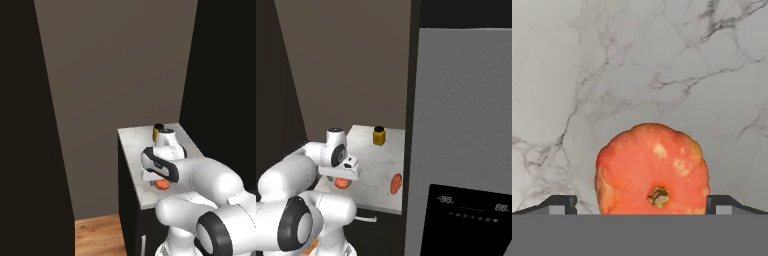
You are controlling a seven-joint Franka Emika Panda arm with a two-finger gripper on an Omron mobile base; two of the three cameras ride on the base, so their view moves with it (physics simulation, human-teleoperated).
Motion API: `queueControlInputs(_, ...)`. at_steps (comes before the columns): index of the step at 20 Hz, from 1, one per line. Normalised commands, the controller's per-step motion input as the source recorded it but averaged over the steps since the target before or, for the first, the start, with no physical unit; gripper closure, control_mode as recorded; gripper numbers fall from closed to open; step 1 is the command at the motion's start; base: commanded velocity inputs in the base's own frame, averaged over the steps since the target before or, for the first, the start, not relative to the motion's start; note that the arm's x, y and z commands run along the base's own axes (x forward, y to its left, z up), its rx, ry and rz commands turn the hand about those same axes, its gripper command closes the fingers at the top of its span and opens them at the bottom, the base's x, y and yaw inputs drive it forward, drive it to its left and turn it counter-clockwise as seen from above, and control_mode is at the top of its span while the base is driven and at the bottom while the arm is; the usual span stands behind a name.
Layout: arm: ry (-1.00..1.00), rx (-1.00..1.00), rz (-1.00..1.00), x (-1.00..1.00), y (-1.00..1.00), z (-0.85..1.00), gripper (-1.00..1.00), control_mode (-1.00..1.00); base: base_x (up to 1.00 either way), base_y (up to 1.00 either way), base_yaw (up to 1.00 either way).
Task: Place the sweet potato and squash inside the fridge drawer. Close the drawer after placing the vegetables.
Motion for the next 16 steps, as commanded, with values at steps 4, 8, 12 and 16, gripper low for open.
queueControlInputs(4, 0.00, 0.00, 0.00, 0.00, 0.00, -0.33, -1.00, -1.00, 0.00, 0.00, 0.00)
queueControlInputs(8, 0.00, 0.00, 0.00, 0.00, -0.05, -0.37, -1.00, -1.00, 0.00, 0.00, 0.00)
queueControlInputs(12, 0.00, 0.00, 0.00, 0.00, -0.04, -0.40, -1.00, -1.00, 0.00, 0.00, 0.00)
queueControlInputs(16, 0.00, 0.00, 0.00, 0.00, -0.06, -0.38, -1.00, -1.00, 0.00, 0.00, 0.00)
